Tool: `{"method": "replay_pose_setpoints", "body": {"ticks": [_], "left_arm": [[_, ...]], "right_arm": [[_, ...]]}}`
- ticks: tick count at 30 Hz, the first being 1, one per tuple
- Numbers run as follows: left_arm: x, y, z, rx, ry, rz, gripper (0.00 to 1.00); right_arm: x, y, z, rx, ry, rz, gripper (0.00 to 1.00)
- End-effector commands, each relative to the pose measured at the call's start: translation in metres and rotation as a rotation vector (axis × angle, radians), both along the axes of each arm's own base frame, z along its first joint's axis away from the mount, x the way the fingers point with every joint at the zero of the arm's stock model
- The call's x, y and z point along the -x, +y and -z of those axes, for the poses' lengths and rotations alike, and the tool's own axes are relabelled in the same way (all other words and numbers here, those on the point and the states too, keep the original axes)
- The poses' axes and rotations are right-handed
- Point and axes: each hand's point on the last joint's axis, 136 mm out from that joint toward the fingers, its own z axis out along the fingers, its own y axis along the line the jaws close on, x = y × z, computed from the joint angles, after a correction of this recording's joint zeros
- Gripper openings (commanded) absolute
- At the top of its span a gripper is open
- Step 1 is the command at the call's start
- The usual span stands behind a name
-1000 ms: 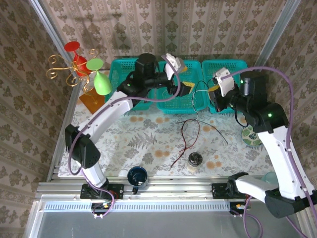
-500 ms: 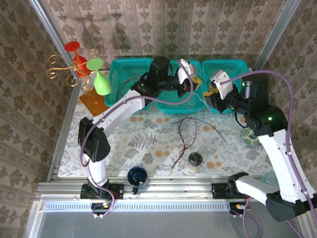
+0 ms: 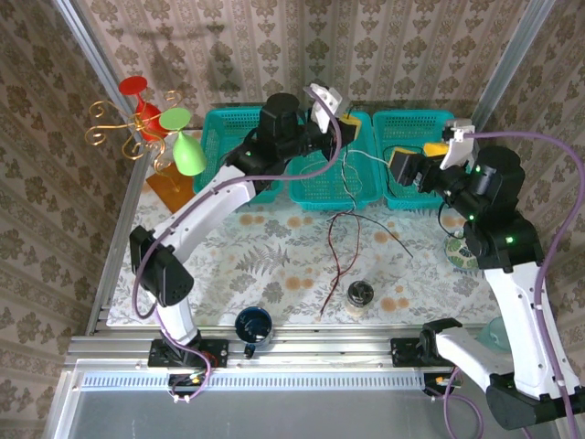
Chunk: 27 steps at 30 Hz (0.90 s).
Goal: Untangle the cables
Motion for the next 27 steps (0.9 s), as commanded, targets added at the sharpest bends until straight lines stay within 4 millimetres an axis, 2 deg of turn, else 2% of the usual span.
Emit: {"method": "replay_pose_setpoints", "body": {"ticks": [1, 5, 9, 11, 18, 21, 24, 26, 27], "left_arm": [[-0.005, 0.018, -0.039, 0.123, 0.027, -0.093, 0.0], [-0.005, 0.022, -0.045, 0.16, 0.05, -0.123, 0.0], [-0.004, 0.021, -0.042, 0.154, 0.063, -0.123, 0.0], [-0.003, 0.02, -0.042, 0.157, 0.068, -0.119, 0.0], [0.005, 0.017, -0.041, 0.162, 0.089, -0.103, 0.0], [0.01, 0.016, -0.044, 0.167, 0.085, -0.091, 0.0], [0.013, 0.017, -0.046, 0.172, 0.085, -0.088, 0.0], [0.014, 0.019, -0.048, 0.172, 0.084, -0.093, 0.0], [0.014, 0.02, -0.048, 0.17, 0.084, -0.095, 0.0]], "right_arm": [[-0.01, 0.01, 0.01, -0.363, 0.132, 0.037, 0.81], [-0.018, 0.027, 0.027, -0.491, 0.196, 0.055, 0.83], [-0.031, 0.047, 0.035, -0.557, 0.246, -0.004, 0.89], [-0.039, 0.051, 0.04, -0.554, 0.252, -0.004, 0.94], [-0.069, 0.06, 0.05, -0.55, 0.239, 0.003, 0.94], [-0.084, 0.064, 0.049, -0.537, 0.212, -0.003, 0.86], [-0.096, 0.069, 0.047, -0.528, 0.203, -0.012, 0.68], [-0.101, 0.072, 0.047, -0.534, 0.213, -0.022, 0.45], [-0.102, 0.073, 0.047, -0.54, 0.214, -0.027, 0.3]]}}
